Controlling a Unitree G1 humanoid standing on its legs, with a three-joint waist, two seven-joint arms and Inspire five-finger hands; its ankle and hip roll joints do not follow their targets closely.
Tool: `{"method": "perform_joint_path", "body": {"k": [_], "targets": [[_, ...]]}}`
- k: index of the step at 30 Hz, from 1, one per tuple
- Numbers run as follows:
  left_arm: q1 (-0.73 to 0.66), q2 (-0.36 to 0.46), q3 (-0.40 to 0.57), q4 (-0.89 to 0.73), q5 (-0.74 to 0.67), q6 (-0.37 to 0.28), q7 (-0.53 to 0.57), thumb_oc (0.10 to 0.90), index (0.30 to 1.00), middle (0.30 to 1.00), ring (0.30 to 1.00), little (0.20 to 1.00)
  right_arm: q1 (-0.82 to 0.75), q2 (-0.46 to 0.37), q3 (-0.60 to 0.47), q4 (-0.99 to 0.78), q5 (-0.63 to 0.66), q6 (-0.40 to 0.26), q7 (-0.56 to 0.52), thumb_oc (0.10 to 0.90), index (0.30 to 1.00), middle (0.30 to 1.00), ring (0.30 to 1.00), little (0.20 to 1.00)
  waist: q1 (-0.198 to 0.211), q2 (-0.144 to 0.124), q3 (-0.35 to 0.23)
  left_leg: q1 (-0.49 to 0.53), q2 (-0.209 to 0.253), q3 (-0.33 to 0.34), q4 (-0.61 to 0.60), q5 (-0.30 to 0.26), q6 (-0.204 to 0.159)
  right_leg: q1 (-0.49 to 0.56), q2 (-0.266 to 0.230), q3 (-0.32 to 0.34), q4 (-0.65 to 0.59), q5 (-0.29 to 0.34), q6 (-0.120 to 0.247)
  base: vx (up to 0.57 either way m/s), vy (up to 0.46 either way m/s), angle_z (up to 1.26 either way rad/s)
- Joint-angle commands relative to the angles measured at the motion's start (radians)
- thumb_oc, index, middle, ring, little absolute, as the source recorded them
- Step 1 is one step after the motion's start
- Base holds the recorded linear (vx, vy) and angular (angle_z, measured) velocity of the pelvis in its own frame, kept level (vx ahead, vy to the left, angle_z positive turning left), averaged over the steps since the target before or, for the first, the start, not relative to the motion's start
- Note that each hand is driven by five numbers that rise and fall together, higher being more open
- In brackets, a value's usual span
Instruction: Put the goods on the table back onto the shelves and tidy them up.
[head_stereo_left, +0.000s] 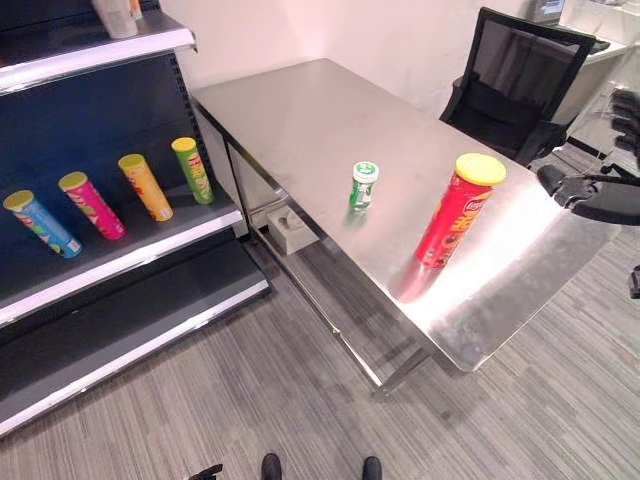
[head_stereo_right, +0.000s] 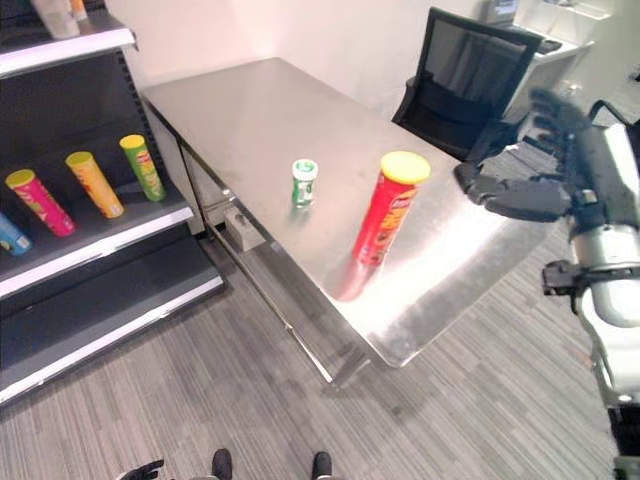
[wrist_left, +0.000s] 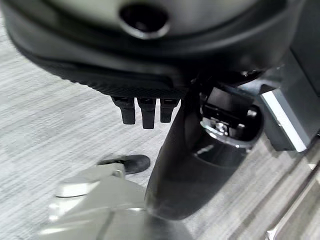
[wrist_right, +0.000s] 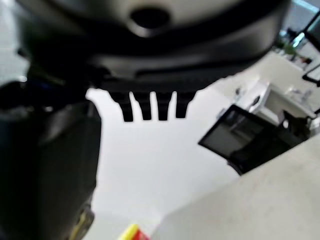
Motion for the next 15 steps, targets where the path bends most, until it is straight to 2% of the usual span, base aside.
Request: {"method": "perform_joint_path", "body": {"k": [1, 8, 15], "targets": [[-0.058, 0.027, -0.034, 0.029, 0.003, -0.032, -0.020, 0.800, 0.900, 0.900, 0.900, 0.900, -0.174, -0.061, -0.025, 0.002, 0.095, -0.070, 0.004, 0.800, 0.900, 0.900, 0.900, 0.900, 0.047, -0.055, -0.051, 0.070, 0.002, -0.007, 0.007, -0.156, -0.023, -0.007, -0.054, -0.030, 0.007, -0.033, 0.066, 0.00, -0.026, 0.15], [-0.048, 0.021, -0.045, 0.051, 0.010, -0.033, -0.023, 0.800, 0.900, 0.900, 0.900, 0.900, -0.244, -0.060, 0.060, 0.026, 0.131, -0.066, 0.038, 0.800, 0.900, 0.900, 0.900, 0.900, 0.062, -0.053, -0.057, 0.071, 0.006, -0.007, 0.007, -0.154, -0.030, 0.005, -0.055, -0.043, 0.007, -0.041, 0.064, 0.00, -0.012, 0.10], [-0.047, 0.018, -0.055, 0.042, 0.005, -0.035, -0.023, 0.800, 0.900, 0.900, 0.900, 0.900, -0.297, -0.100, 0.164, 0.065, 0.063, -0.042, 0.049, 0.800, 0.900, 0.900, 0.900, 0.900, 0.070, -0.056, -0.056, 0.066, 0.004, -0.009, 0.007, -0.151, -0.031, 0.007, -0.059, -0.053, 0.007, -0.040, 0.064, 0.00, 0.000, 0.00]]}}
